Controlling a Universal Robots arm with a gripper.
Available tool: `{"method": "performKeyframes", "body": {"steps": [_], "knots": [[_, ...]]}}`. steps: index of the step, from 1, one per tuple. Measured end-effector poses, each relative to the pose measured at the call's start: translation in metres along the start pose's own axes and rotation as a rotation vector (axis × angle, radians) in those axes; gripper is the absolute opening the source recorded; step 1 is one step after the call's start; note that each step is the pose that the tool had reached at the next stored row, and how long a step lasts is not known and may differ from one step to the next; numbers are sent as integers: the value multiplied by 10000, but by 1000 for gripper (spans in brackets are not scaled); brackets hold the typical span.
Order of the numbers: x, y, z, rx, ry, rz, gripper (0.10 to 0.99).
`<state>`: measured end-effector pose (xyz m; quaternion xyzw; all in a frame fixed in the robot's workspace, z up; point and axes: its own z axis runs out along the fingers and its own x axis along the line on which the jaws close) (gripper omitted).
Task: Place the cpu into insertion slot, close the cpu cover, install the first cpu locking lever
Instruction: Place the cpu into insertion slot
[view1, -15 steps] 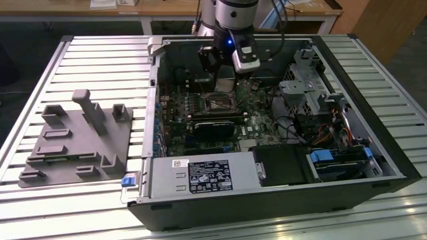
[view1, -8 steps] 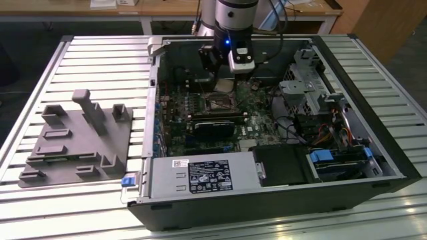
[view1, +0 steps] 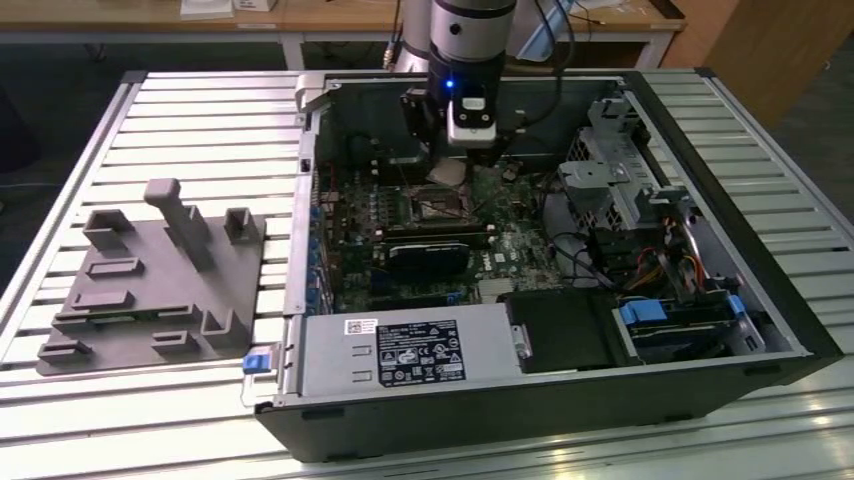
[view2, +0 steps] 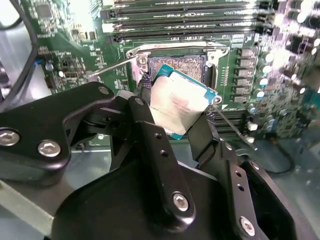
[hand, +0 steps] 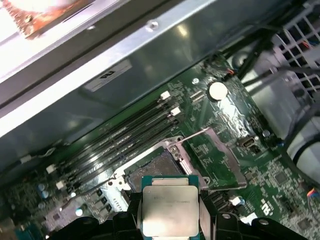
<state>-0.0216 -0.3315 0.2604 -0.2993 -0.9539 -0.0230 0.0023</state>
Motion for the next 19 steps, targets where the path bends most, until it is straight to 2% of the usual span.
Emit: {"method": "performKeyframes", "body": {"steps": [19], "knots": [[-1,-1,34,-63,-147,3446,537]]}}
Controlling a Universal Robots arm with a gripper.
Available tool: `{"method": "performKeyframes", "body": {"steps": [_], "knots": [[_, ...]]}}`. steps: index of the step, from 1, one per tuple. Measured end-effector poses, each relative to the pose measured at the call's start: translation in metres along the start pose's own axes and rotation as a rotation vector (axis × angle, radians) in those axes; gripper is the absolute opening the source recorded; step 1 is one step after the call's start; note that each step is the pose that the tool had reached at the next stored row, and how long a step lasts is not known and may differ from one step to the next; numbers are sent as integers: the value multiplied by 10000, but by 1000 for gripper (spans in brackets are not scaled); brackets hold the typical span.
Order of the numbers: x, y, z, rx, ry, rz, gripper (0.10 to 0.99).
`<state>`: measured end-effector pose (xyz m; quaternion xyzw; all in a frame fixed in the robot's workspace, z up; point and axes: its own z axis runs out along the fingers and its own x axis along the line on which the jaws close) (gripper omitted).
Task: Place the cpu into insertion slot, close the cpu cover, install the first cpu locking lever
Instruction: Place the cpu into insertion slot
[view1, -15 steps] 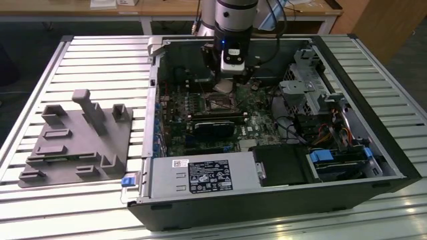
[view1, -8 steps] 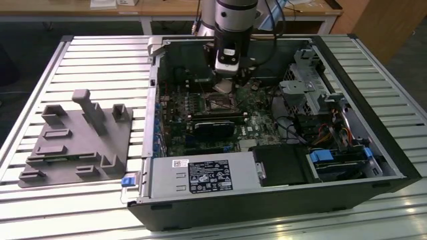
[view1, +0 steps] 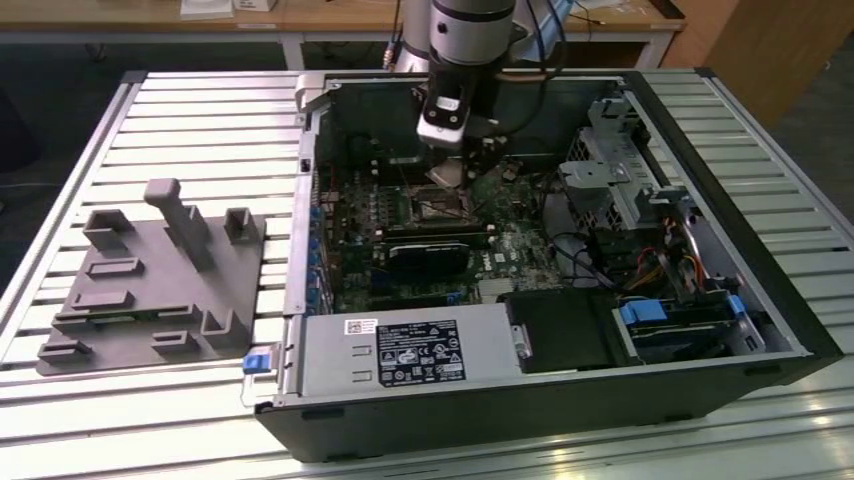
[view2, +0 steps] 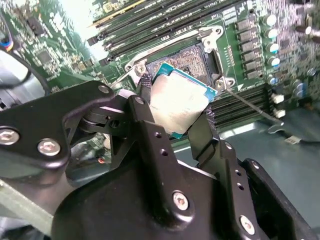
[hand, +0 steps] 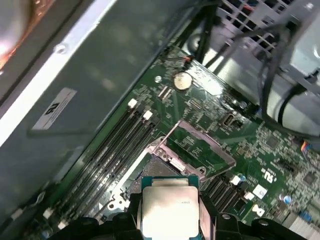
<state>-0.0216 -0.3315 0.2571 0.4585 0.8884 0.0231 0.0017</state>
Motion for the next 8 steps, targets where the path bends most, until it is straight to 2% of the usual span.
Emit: {"method": "performKeyframes", "body": {"steps": [8], "knots": [[0,-1,14,-26,-62,1464,537]]}}
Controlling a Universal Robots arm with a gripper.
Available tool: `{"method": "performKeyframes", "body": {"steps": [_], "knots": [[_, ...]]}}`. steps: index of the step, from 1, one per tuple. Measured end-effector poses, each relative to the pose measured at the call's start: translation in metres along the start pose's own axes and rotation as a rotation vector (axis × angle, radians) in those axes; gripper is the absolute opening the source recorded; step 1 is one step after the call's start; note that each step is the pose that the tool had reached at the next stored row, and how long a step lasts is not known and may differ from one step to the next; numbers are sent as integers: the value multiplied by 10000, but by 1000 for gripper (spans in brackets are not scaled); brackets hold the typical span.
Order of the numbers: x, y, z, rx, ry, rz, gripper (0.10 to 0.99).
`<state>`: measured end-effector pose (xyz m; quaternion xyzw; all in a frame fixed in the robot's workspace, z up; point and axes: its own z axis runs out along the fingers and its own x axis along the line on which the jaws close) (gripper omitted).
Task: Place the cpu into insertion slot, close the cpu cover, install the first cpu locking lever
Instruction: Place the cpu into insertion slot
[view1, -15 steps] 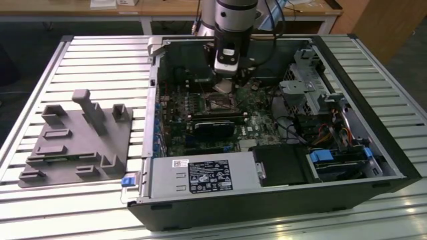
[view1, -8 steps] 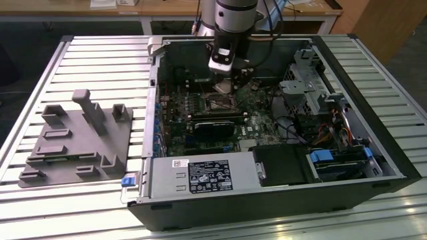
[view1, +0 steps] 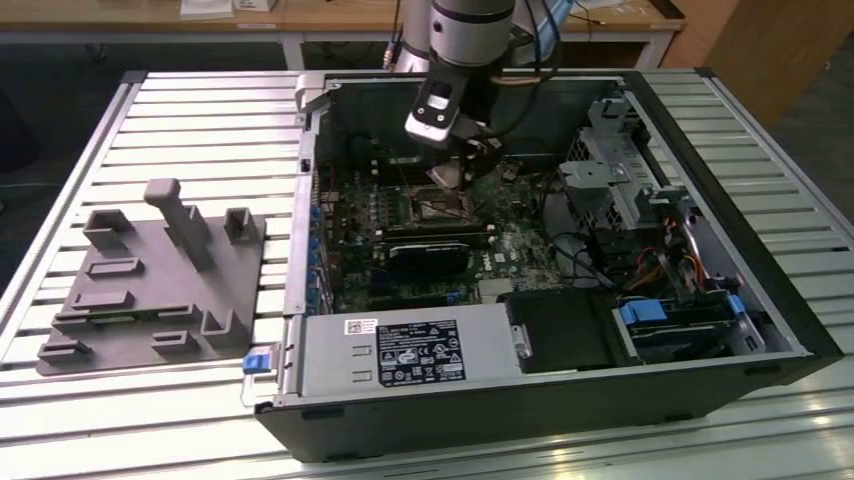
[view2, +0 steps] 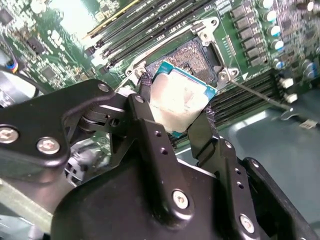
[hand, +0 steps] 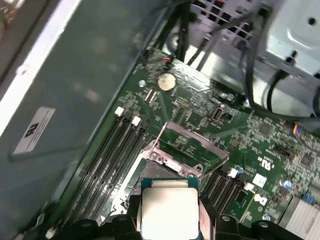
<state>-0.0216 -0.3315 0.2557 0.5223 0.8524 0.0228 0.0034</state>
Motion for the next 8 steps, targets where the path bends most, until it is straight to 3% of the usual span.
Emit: {"method": "performKeyframes", "body": {"steps": [8], "knots": [[0,-1,14,-26,-62,1460,537]]}}
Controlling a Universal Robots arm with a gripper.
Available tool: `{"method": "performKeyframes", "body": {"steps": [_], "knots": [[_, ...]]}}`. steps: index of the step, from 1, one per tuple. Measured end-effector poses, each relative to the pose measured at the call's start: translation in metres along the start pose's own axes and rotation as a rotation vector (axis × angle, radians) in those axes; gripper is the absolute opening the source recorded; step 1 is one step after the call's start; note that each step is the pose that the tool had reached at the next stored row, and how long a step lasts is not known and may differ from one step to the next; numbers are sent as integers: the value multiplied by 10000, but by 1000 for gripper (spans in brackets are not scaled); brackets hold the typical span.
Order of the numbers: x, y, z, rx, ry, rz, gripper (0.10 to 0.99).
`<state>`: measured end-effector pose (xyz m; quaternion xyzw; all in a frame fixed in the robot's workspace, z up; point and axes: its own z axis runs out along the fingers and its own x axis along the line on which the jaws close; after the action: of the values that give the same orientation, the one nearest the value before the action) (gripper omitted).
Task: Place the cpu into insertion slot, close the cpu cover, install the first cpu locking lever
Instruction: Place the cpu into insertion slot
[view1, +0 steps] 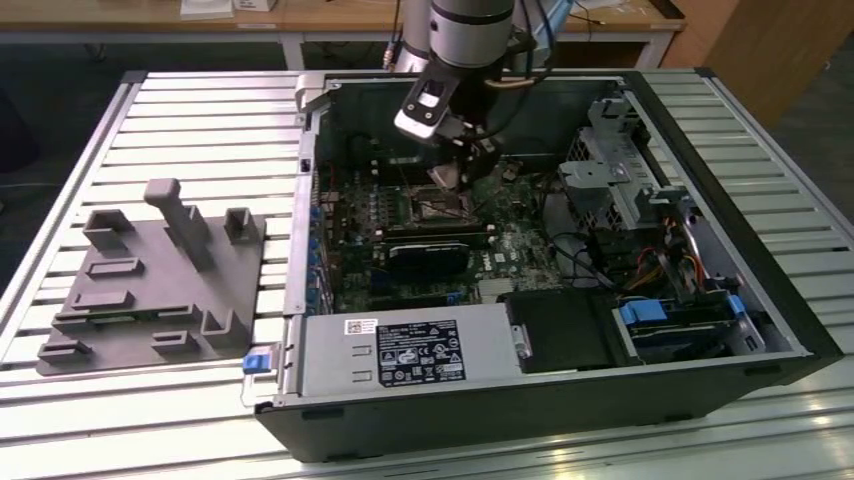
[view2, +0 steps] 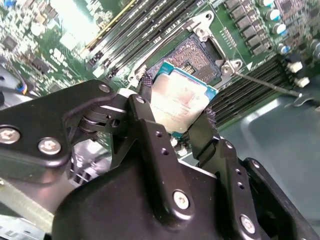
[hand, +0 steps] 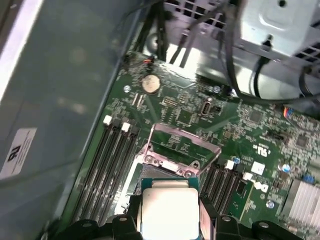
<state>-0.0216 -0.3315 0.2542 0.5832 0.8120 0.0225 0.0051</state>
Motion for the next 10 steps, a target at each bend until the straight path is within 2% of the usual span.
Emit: {"method": "performKeyframes", "body": {"steps": [10], "knots": [[0,-1,20,-33,-76,1812,537]]}}
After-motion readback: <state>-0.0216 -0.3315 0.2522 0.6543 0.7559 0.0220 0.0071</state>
